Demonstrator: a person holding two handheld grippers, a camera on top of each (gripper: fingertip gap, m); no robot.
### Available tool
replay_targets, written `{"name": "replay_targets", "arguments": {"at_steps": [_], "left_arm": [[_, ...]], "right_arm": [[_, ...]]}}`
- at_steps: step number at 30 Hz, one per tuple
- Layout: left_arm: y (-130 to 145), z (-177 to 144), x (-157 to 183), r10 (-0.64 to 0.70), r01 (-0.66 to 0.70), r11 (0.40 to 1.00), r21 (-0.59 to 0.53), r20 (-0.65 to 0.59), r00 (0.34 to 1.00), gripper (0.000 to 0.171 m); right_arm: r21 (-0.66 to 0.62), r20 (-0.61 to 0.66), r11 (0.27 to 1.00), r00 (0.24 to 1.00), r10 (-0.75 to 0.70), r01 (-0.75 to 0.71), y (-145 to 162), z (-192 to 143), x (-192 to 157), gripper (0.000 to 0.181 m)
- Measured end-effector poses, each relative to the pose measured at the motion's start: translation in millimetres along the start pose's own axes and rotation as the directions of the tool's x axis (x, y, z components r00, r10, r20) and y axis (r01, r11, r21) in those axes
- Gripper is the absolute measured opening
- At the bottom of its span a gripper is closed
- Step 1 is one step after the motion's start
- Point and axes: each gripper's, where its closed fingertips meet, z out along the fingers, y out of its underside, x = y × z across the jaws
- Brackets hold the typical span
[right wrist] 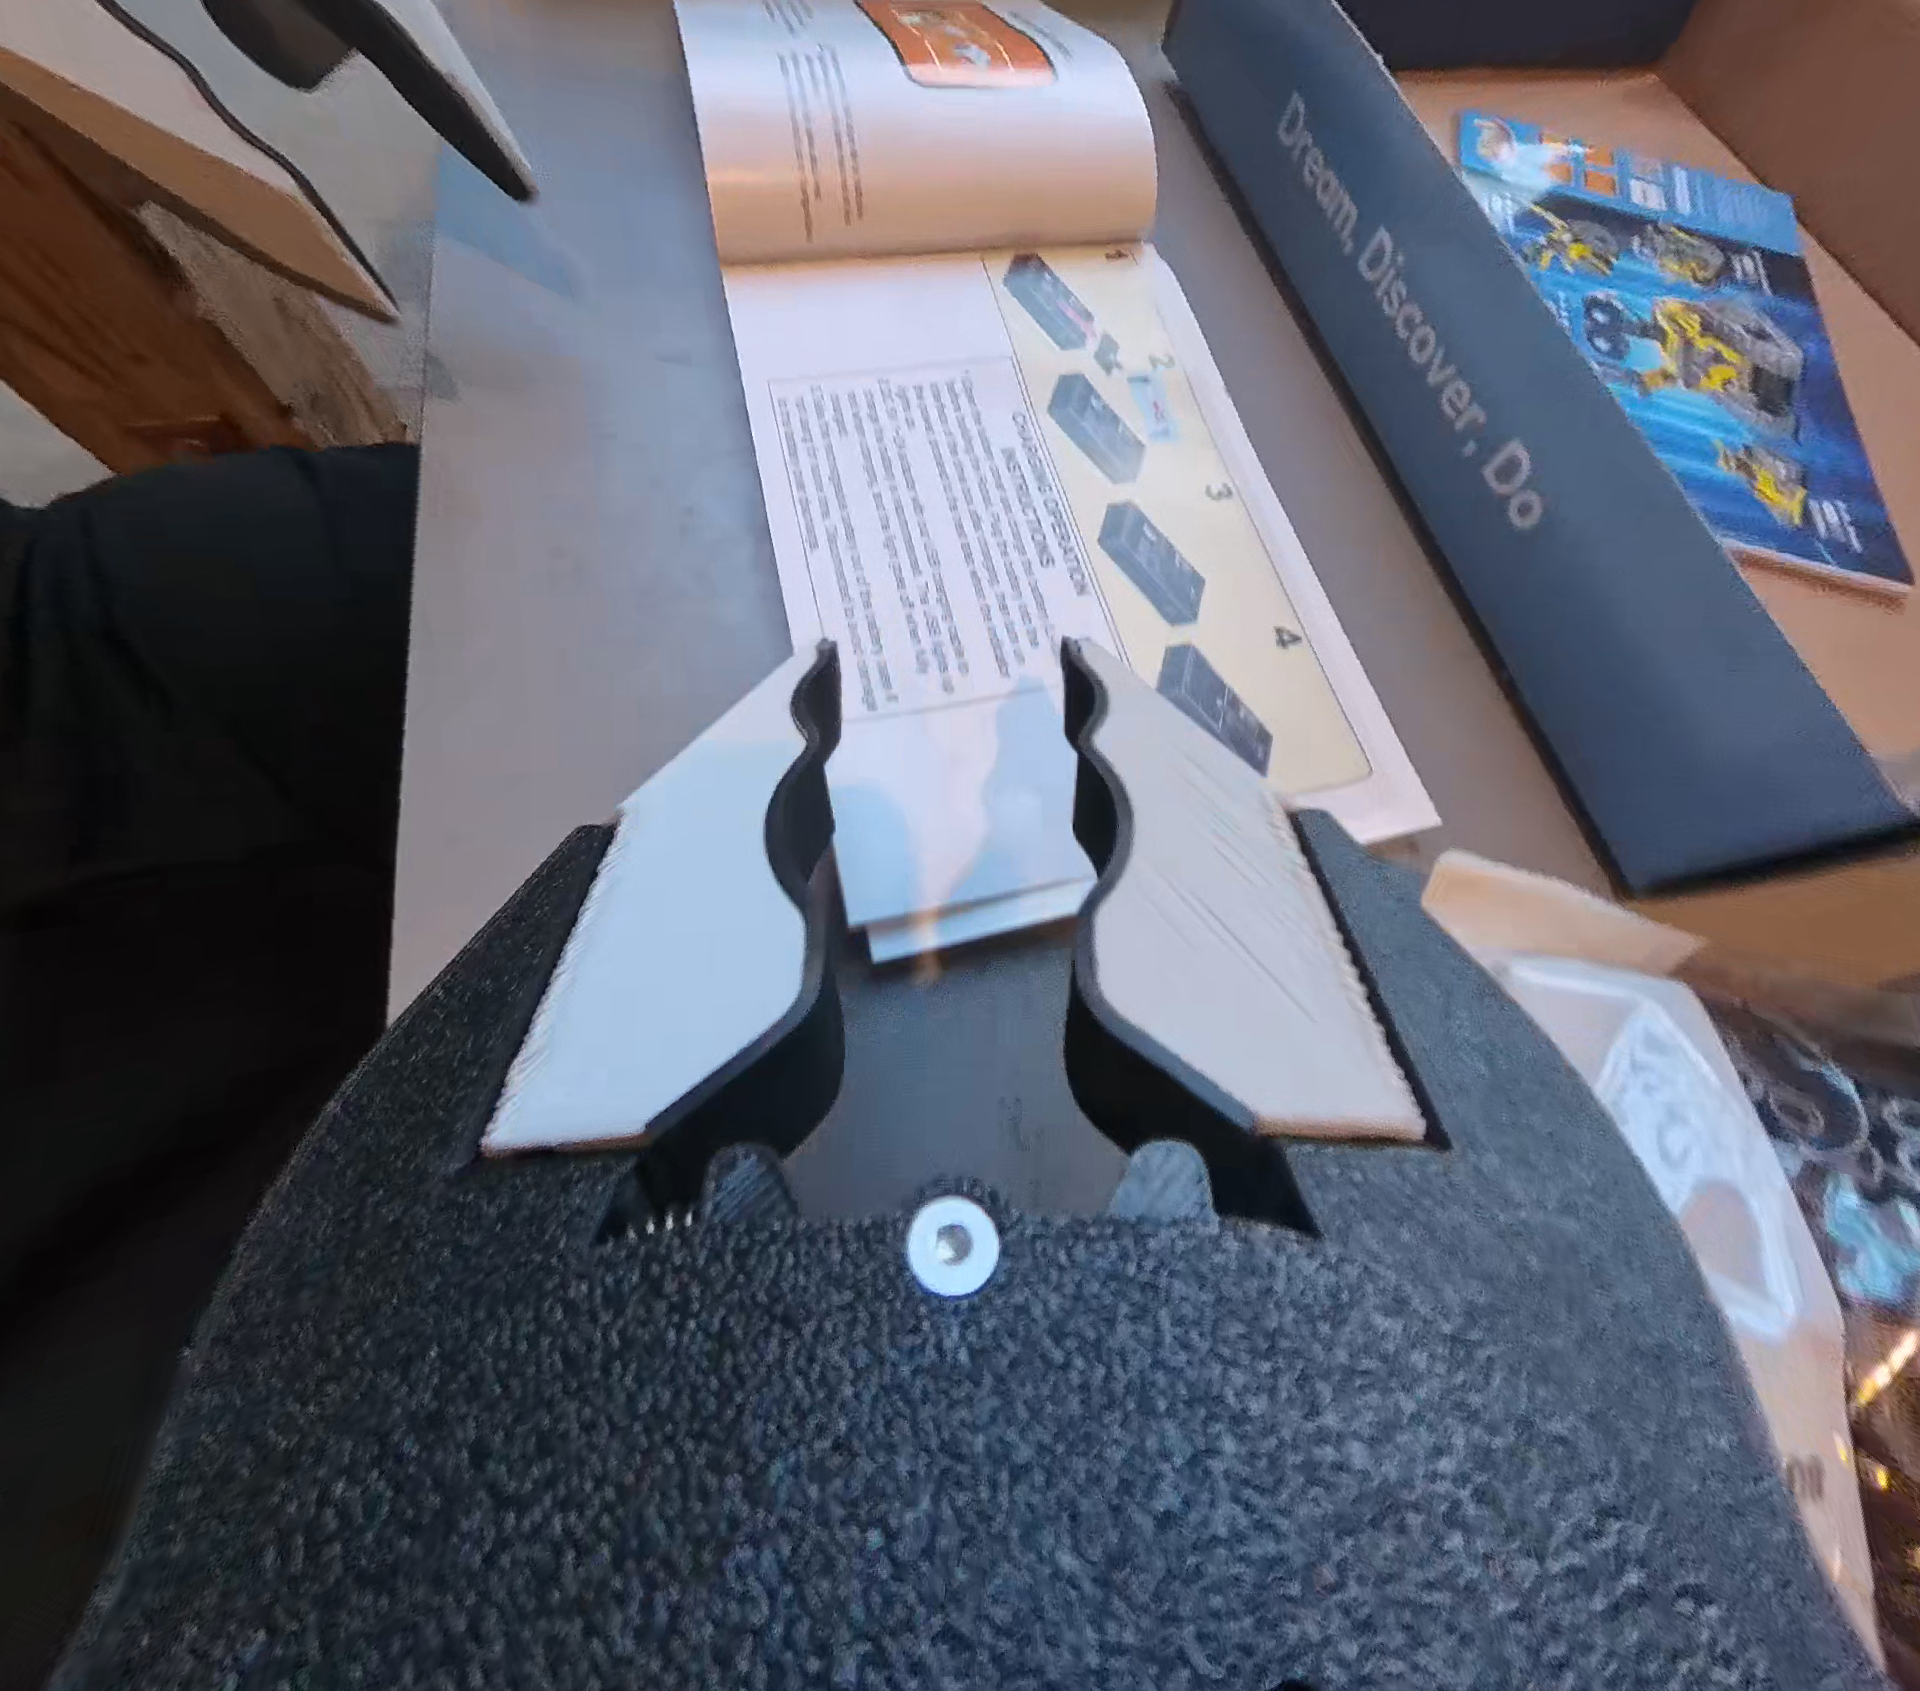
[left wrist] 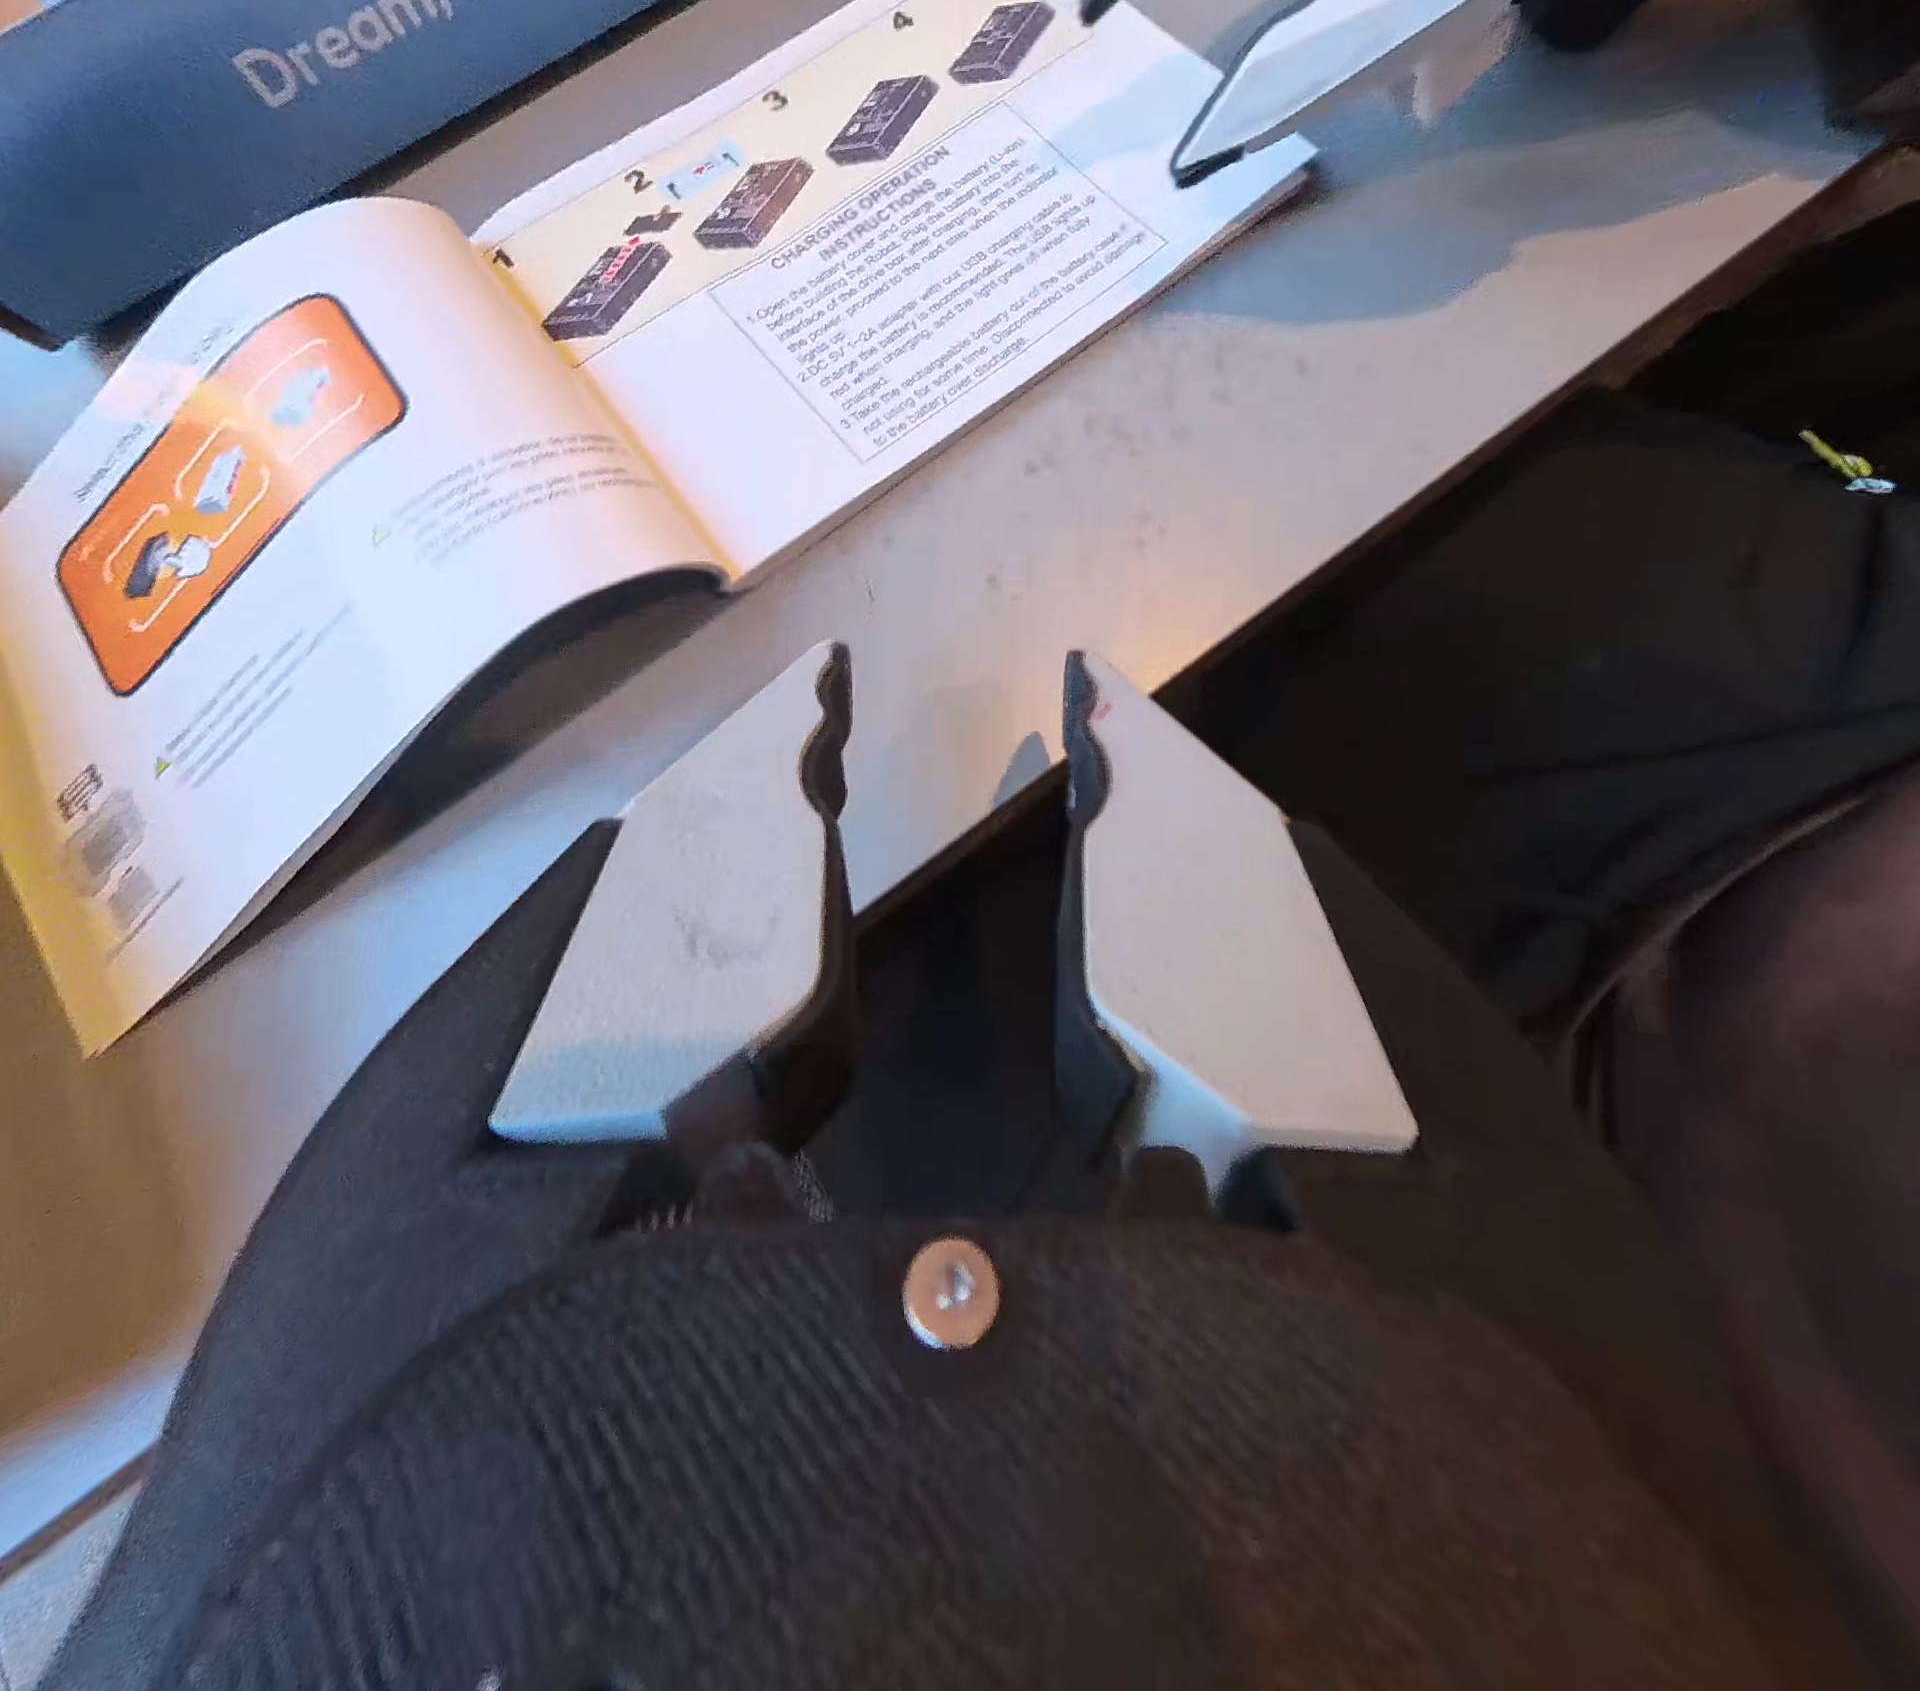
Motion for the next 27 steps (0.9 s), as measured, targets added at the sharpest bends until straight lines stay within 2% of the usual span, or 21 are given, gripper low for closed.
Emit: {"name": "replay_targets", "arguments": {"at_steps": [4, 7, 10, 15, 20, 27], "left_arm": [[3, -7, -3, -0.022, 0.022, 1.000, 0.017, -0.021, 1.000, 0.039], [6, -2, -1, -0.041, 0.042, 0.999, 0.021, -0.050, 0.998, 0.039], [4, 5, 3, -0.030, 0.037, 0.996, 0.075, -0.086, 0.996, 0.037], [-21, 11, -1, -0.038, 0.067, 0.981, 0.180, -0.159, 0.986, 0.036], [-57, 16, -18, 0.053, -0.014, 0.972, 0.233, -0.165, 0.985, 0.033], [-70, 38, -9, 0.138, -0.084, 0.968, 0.238, -0.220, 0.966, 0.031]], "right_arm": [[-0.014, -0.016, 0.999, 0.999, 0.044, -0.044, 9, -10, 3, 0.044], [-0.025, -0.013, 0.998, 0.998, 0.061, -0.061, 13, -12, 5, 0.044], [-0.029, 0.011, 0.998, 0.998, 0.055, -0.055, 13, -10, 3, 0.043], [0.020, 0.042, 0.999, 0.998, 0.050, -0.051, 7, -13, 5, 0.039], [0.077, 0.042, 0.995, 0.997, 0.057, -0.060, -2, -13, 17, 0.033], [0.132, 0.052, 0.991, 0.999, 0.014, -0.020, -10, -15, 20, 0.028]]}}
